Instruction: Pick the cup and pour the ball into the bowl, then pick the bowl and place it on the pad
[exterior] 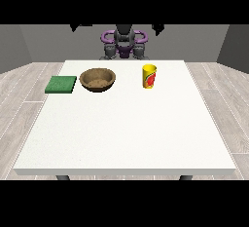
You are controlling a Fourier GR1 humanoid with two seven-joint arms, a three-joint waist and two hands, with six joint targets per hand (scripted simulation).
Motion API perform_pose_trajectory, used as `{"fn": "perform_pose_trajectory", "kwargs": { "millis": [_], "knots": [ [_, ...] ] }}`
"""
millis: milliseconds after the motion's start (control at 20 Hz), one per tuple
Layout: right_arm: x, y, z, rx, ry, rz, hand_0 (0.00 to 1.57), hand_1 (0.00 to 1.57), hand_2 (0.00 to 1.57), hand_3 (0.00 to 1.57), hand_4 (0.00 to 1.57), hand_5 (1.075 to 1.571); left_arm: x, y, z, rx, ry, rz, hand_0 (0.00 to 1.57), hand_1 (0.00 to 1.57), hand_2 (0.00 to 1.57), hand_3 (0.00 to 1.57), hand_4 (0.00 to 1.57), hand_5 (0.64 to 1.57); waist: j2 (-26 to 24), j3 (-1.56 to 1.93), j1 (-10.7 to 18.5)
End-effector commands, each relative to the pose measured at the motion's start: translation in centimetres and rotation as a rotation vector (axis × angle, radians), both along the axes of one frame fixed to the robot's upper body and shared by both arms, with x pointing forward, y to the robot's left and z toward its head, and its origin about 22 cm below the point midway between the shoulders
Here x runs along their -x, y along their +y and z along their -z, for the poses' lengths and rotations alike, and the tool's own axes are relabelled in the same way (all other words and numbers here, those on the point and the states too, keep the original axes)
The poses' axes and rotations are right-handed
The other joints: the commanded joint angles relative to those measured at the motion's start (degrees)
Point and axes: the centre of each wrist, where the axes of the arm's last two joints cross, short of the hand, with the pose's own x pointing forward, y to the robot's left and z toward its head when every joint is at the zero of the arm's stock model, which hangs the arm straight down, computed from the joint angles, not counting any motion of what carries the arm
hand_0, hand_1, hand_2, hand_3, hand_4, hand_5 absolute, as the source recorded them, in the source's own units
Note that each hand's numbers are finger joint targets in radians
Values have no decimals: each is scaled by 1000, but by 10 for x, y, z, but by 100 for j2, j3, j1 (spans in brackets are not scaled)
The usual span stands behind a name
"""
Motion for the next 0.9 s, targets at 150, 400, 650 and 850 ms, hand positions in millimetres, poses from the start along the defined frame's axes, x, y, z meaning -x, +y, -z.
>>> {"fn": "perform_pose_trajectory", "kwargs": {
  "millis": [150,400,650,850],
  "knots": [
    [-10,-32,17,-6,-154,7,0,0,0,0,691,1543,-5,23,35,-96,-157,-18,0,0,0,0,551,1487,1152,1,74],
    [-9,-29,13,-1,-187,-13,0,0,0,0,681,1551,-10,44,87,-96,-143,-14,0,0,0,0,360,1483,1414,-4,-91],
    [-17,-48,13,8,-176,-37,0,0,0,0,667,1559,-35,43,111,-114,-125,-40,0,0,0,0,0,1451,1356,-2,-248],
    [-18,-69,37,-9,-124,-15,0,0,0,0,665,1559,-50,48,120,-92,-56,-16,0,0,0,0,108,1436,1100,-1,-204]
  ]
}}
